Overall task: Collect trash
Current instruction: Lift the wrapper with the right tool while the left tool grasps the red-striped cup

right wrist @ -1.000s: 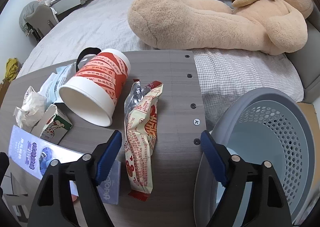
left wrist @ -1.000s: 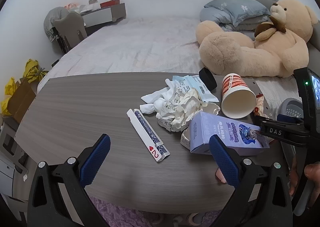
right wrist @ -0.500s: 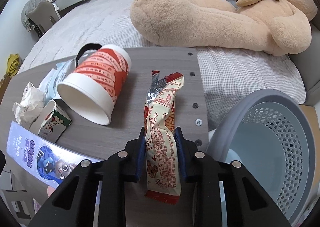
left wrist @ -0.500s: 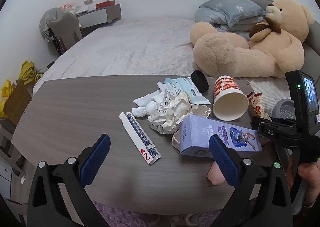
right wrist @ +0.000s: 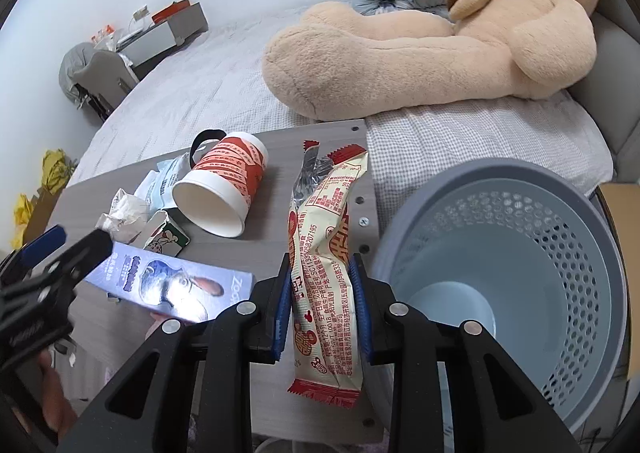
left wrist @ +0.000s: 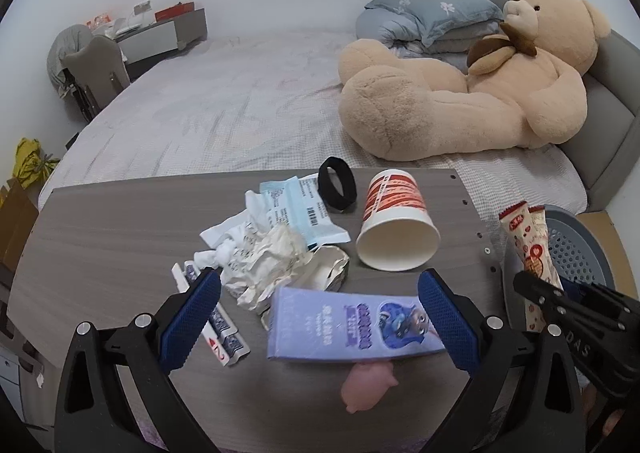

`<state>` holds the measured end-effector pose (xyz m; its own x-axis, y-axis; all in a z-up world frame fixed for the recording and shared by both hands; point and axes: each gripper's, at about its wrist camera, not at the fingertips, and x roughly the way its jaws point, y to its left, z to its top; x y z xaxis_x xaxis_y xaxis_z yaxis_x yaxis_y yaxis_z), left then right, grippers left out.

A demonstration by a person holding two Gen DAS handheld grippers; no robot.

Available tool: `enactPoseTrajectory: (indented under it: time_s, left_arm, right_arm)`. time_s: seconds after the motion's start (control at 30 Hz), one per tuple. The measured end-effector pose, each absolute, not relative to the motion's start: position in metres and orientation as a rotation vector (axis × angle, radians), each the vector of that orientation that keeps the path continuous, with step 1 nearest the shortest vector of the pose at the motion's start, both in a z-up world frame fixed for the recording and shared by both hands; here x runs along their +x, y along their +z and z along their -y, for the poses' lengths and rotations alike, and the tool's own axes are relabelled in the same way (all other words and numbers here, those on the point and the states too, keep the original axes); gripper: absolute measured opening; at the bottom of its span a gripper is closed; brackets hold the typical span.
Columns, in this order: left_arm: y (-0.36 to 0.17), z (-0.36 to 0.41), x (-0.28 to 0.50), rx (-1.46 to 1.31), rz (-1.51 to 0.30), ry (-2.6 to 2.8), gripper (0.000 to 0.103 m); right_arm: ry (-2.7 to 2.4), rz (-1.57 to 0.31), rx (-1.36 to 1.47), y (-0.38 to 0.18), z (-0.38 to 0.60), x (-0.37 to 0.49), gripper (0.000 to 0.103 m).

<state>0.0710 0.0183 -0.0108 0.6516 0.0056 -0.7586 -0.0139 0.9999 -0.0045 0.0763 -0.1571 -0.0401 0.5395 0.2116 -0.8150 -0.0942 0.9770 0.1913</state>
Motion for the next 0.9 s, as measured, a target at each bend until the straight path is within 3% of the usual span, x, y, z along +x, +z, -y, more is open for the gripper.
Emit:
enactPoseTrajectory:
  time_s: [0.9]
  left_arm:
    - [-0.071, 0.049, 0.179, 0.076, -1.094, 0.002, 0.097]
  right_arm:
    - [0.211, -0.999, 0.243, -0.051, 0.211, 0.105, 0.027]
